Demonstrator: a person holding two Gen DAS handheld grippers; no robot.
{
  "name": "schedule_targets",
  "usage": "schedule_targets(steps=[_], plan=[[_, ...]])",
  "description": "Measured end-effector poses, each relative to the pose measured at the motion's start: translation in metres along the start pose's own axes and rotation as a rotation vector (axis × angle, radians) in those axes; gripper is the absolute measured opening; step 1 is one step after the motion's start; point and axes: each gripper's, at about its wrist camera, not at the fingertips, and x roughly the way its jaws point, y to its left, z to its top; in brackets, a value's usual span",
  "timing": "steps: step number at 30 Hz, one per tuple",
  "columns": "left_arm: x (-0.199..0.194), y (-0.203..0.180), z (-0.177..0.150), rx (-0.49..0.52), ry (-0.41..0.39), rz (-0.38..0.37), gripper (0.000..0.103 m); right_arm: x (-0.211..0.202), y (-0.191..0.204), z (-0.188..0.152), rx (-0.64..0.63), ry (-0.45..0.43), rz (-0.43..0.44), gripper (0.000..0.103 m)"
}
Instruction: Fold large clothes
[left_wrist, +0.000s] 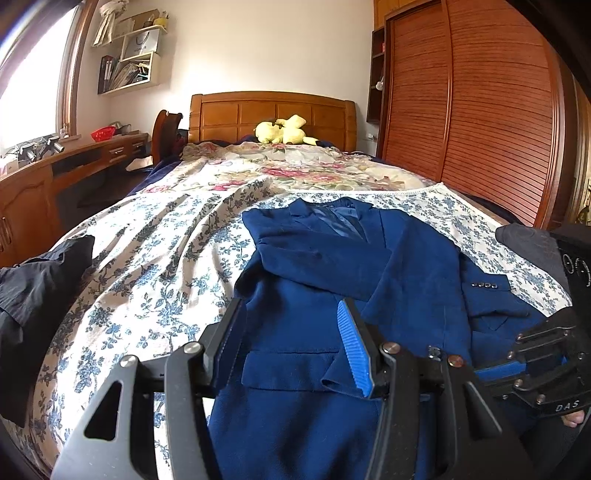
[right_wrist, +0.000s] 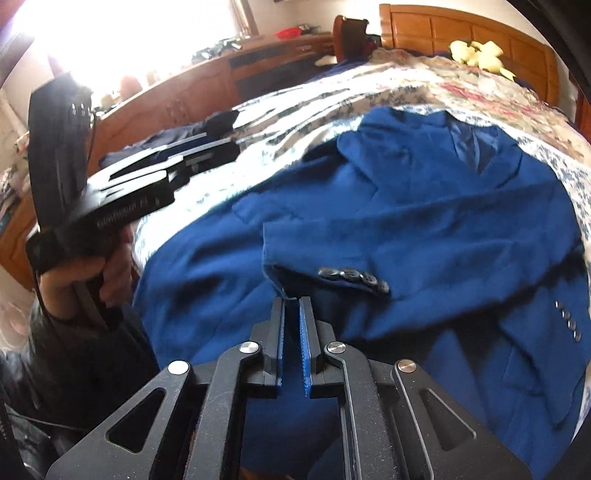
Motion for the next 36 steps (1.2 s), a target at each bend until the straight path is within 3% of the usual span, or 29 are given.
schedule_targets(steps=[5, 15, 25, 28, 30, 32, 33, 36], plan=[[0.008, -0.005, -0.003, 0.012, 0.034, -0.02, 0.05, -0.01, -0.003, -0.011, -0.005, 0.0, -0.043, 0.025], [0.036, -0.025, -0.021, 0.05, 0.176, -0.11, 0.05, -0.039, -0.017, -0.013, -0.022, -0.064, -0.123, 0.029], [0.048, -0.029, -0.038, 0.054, 0.281, -0.124, 0.05, -0.052, -0.041, -0.02, 0.005, -0.089, -0.188, 0.03], [0.053, -0.028, -0.041, 0.046, 0.3, -0.122, 0.042, -0.051, -0.049, -0.024, 0.016, -0.087, -0.203, 0.03], [0.054, -0.027, -0.041, 0.039, 0.303, -0.134, 0.026, -0.05, -0.055, -0.026, 0.026, -0.083, -0.207, 0.03], [0.054, -0.026, -0.04, 0.03, 0.309, -0.152, 0.017, -0.05, -0.057, -0.028, 0.028, -0.08, -0.219, 0.03], [0.054, -0.027, -0.04, 0.032, 0.307, -0.153, 0.005, -0.05, -0.059, -0.029, 0.027, -0.08, -0.223, 0.03], [0.045, -0.023, -0.03, 0.021, 0.238, -0.157, 0.002, -0.051, -0.062, -0.03, 0.033, -0.082, -0.235, 0.03]])
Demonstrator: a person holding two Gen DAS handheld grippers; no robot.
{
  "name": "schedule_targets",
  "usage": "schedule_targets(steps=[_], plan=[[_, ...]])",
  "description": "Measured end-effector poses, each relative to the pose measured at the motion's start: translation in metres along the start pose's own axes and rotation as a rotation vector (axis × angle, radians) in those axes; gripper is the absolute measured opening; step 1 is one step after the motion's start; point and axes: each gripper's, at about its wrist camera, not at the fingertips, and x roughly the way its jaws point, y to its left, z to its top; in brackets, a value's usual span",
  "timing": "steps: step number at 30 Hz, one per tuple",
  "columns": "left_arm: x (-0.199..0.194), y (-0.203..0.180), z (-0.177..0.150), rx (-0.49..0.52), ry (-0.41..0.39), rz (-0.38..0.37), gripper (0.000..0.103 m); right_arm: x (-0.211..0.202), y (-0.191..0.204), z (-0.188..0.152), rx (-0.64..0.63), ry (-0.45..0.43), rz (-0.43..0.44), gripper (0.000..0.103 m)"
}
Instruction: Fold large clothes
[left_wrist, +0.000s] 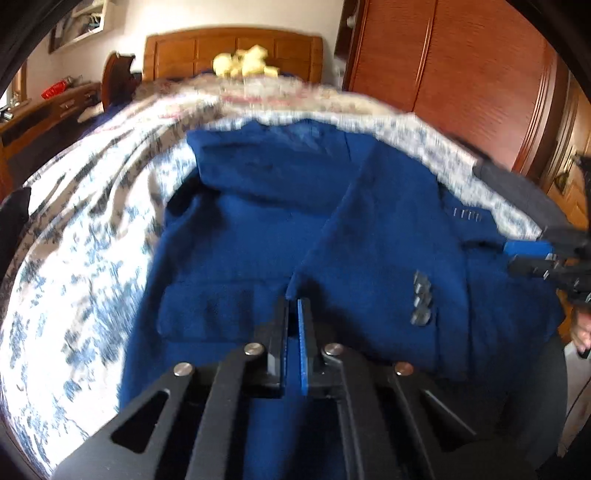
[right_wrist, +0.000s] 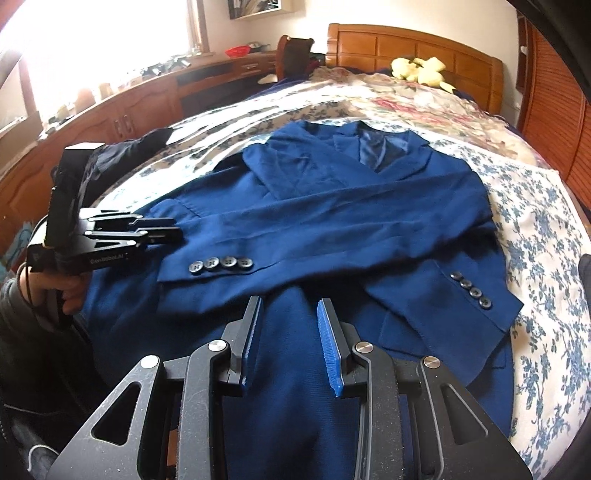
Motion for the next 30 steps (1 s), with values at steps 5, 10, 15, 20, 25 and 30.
schedule_targets(steps=[5, 10, 15, 20, 25, 30], plan=[[-0.021, 0.012, 0.019, -0.042, -0.102, 0.031, 0.002, -0.002, -0.006, 0.001, 0.014, -0.008, -0.012, 0.03], [-0.025, 0.021, 0.03, -0.046, -0.126, 0.041, 0.002, -0.009, -0.008, 0.001, 0.015, -0.015, -0.025, 0.03], [-0.028, 0.025, 0.034, -0.045, -0.141, 0.056, 0.003, -0.017, -0.014, -0.002, 0.015, -0.023, -0.046, 0.03], [-0.039, 0.024, 0.034, -0.024, -0.172, 0.107, 0.005, -0.023, -0.024, -0.008, 0.031, -0.031, -0.064, 0.03], [-0.062, 0.023, 0.025, -0.016, -0.2, 0.128, 0.025, -0.03, -0.036, -0.018, 0.046, -0.041, -0.085, 0.03], [-0.079, 0.025, 0.013, -0.034, -0.187, 0.122, 0.043, -0.042, -0.052, -0.03, 0.068, -0.055, -0.111, 0.03]])
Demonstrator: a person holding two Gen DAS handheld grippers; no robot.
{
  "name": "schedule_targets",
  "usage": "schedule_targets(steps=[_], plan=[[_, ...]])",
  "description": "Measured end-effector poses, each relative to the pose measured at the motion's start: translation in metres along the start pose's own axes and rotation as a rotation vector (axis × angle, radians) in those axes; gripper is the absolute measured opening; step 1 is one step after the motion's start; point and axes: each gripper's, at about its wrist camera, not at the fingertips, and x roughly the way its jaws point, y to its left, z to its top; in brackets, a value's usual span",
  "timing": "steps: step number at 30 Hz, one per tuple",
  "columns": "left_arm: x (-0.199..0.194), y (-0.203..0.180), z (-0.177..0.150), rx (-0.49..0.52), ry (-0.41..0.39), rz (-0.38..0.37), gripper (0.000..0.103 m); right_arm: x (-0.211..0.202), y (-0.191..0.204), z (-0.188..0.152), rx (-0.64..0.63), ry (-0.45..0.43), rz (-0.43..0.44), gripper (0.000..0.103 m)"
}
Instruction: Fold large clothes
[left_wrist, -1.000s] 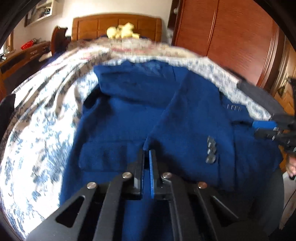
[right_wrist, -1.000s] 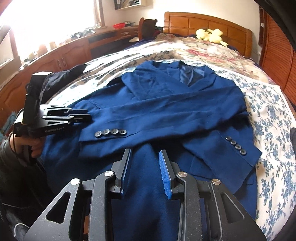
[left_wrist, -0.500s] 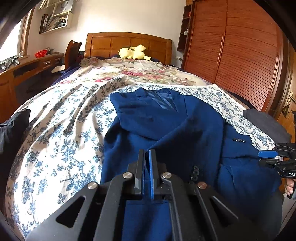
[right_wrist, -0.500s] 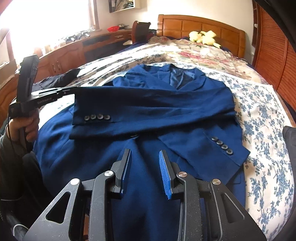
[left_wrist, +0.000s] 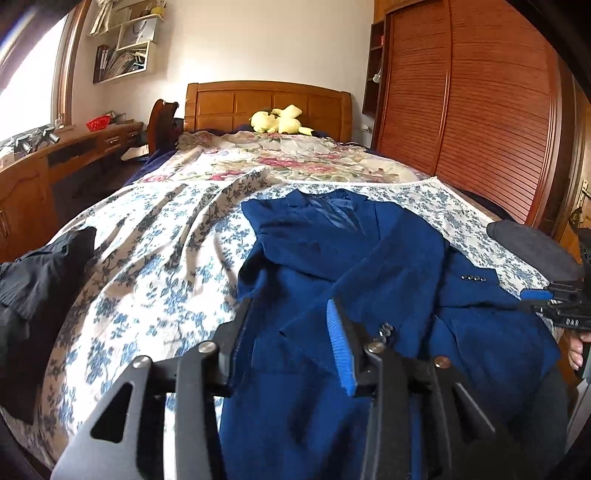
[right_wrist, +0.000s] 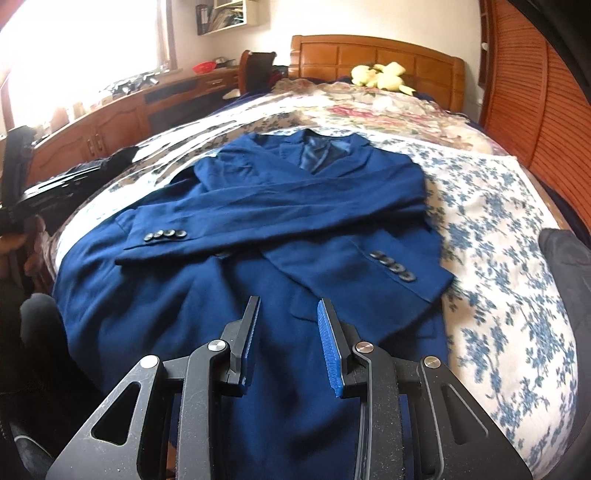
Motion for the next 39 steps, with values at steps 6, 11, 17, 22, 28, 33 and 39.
schedule_targets(steps=[6, 11, 17, 22, 28, 33, 39], plan=[[-0.004, 0.007, -0.023, 0.01, 0.082, 0.051, 0.054, -0.015, -0.028, -0.017, 0.046, -0.012, -0.042, 0.036], [-0.007, 0.021, -0.045, -0.005, 0.13, 0.075, 0.054, -0.023, -0.05, -0.033, 0.069, -0.001, -0.086, 0.048], [-0.007, 0.031, -0.063, 0.003, 0.171, 0.098, 0.054, -0.02, -0.072, -0.052, 0.106, 0.045, -0.11, 0.049], [-0.002, 0.037, -0.072, 0.002, 0.203, 0.098, 0.054, -0.01, -0.082, -0.065, 0.128, 0.107, -0.121, 0.049], [-0.002, 0.038, -0.081, 0.008, 0.225, 0.093, 0.054, -0.01, -0.08, -0.072, 0.132, 0.138, -0.076, 0.05], [-0.006, 0.041, -0.086, -0.001, 0.226, 0.093, 0.054, -0.017, -0.065, -0.069, 0.098, 0.117, -0.028, 0.036], [-0.016, 0.038, -0.091, -0.018, 0.232, 0.072, 0.051, -0.021, -0.055, -0.061, 0.094, 0.097, -0.005, 0.036]])
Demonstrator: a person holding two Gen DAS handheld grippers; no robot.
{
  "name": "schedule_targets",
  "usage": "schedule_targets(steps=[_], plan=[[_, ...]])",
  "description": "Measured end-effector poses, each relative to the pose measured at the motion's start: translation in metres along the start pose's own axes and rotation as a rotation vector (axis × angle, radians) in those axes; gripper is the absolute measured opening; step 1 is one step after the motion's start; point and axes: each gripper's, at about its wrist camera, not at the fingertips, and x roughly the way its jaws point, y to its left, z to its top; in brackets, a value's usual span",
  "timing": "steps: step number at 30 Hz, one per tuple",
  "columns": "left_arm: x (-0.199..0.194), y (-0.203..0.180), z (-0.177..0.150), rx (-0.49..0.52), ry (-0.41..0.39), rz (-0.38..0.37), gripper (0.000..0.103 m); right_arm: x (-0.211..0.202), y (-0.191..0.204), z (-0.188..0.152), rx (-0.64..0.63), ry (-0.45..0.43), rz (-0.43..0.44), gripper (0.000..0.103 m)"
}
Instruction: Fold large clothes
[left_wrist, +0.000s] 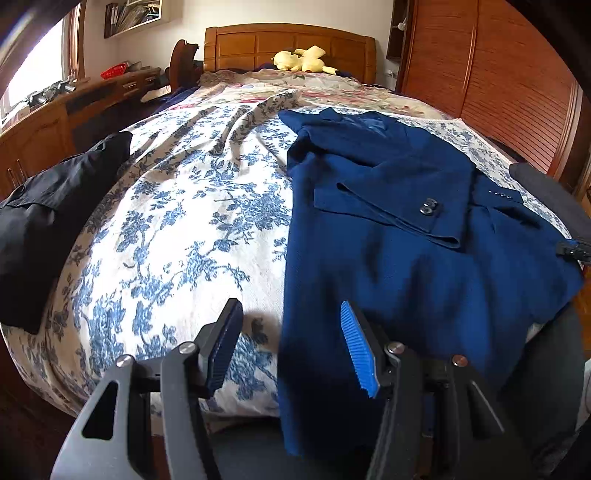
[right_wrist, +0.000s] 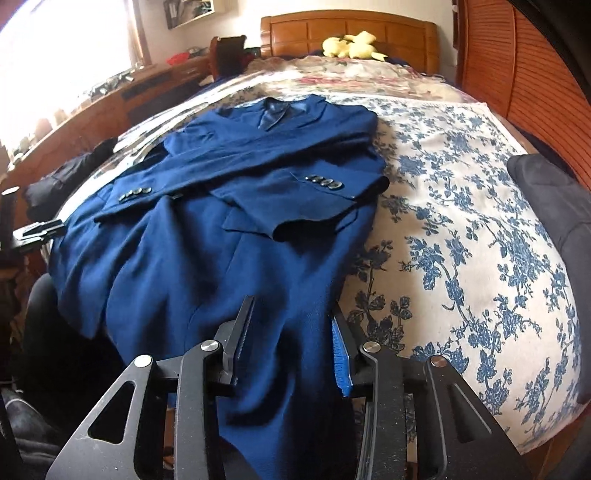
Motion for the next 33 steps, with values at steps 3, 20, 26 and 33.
schedule_targets(steps=[3, 20, 26, 33], plan=[[-0.004, -0.005, -0.005, 0.014, -0.001, -0.02, 0.041, 0.004, -0.003, -0.004, 0.012, 0.024, -0.011, 0.036], [-0.001, -0.007, -0.012, 0.016, 0.011, -0.01, 0.04, -0.003, 0.003, -0.017, -0.011, 0.01, 0.008, 0.017], [-0.001, -0.008, -0.013, 0.013, 0.012, -0.012, 0.04, -0.004, 0.005, -0.01, -0.006, 0.003, 0.014, 0.017], [-0.005, -0.01, -0.021, 0.033, 0.02, -0.042, 0.034, 0.011, -0.001, -0.015, 0.025, 0.052, -0.011, 0.017]])
